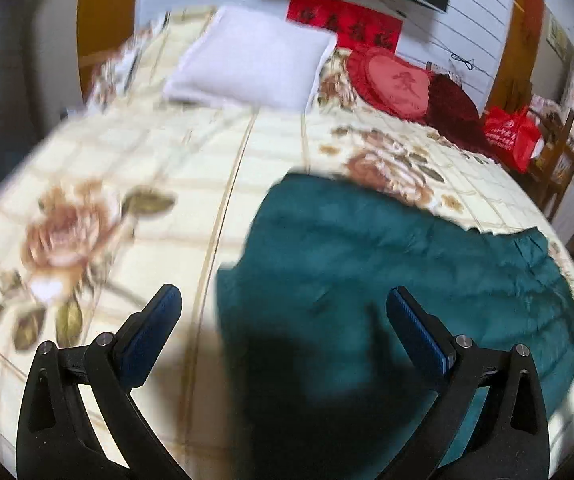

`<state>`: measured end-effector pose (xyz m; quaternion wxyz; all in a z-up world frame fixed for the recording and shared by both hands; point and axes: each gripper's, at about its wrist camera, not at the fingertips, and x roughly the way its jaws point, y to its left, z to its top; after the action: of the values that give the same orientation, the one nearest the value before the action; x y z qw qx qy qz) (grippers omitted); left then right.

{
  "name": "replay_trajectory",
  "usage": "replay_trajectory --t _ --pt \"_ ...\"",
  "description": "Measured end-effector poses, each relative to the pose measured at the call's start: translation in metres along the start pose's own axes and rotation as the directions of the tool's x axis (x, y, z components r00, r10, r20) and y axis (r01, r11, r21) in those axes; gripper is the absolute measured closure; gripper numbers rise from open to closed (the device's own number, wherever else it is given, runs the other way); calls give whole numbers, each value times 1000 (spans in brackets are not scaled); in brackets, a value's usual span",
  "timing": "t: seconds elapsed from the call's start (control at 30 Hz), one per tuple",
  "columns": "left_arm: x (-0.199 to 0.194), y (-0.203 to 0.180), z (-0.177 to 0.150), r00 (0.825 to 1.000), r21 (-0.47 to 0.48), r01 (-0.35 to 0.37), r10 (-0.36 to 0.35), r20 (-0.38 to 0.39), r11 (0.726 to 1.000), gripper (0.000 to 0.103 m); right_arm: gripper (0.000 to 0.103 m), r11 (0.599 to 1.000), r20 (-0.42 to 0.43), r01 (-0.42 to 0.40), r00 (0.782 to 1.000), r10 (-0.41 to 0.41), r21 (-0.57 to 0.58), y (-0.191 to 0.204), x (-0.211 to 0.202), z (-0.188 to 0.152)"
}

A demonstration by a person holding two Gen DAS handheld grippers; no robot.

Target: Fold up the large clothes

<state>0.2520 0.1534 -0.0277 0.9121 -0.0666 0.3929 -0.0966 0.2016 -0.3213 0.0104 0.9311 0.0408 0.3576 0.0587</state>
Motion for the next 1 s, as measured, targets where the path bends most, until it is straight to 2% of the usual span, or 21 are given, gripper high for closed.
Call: replay_trajectory --t 0.1,0.17,0.27,0.37,0.5,0.57,0.7,0.83,0.93,0.97,1.0 --pt "16 19 -14 994 -22 61 -63 -87 998 0 0 999 -40 0 999 1 34 -33 -2 -17" --pt "18 19 -17 992 -24 91 -93 -88 996 0 0 999 -66 9 998 -6 49 -48 3 -26" --pt "20 14 -14 995 -5 72 -72 -75 997 0 0 997 -100 42 994 -36 58 -60 12 -37" --pt "32 20 -15 990 -53 93 -98 -99 994 0 0 997 -133 21 991 -11 72 -70 26 -42" --pt "47 35 -14 976 -132 151 -169 -140 980 0 0 996 -142 -3 990 16 94 -77 38 -43" --pt "57 44 -14 956 -190 213 -244 -161 958 0 0 990 -156 -43 986 64 134 -83 48 -45" --pt "59 41 -10 955 -149 231 -253 -153 961 0 0 951 -168 -153 965 202 270 -102 64 -53" --pt "61 37 -7 954 -134 242 -261 -149 961 0 0 941 -128 -206 961 247 270 -105 63 -53" --pt "64 35 -6 953 -129 247 -265 -149 960 1 0 916 -111 -300 935 338 266 -103 67 -51" --pt "64 34 -6 949 -127 262 -279 -144 957 8 0 899 -105 -353 915 389 259 -101 70 -50" --pt "67 34 -5 942 -129 286 -304 -143 949 24 0 889 -99 -384 903 418 250 -98 73 -49"
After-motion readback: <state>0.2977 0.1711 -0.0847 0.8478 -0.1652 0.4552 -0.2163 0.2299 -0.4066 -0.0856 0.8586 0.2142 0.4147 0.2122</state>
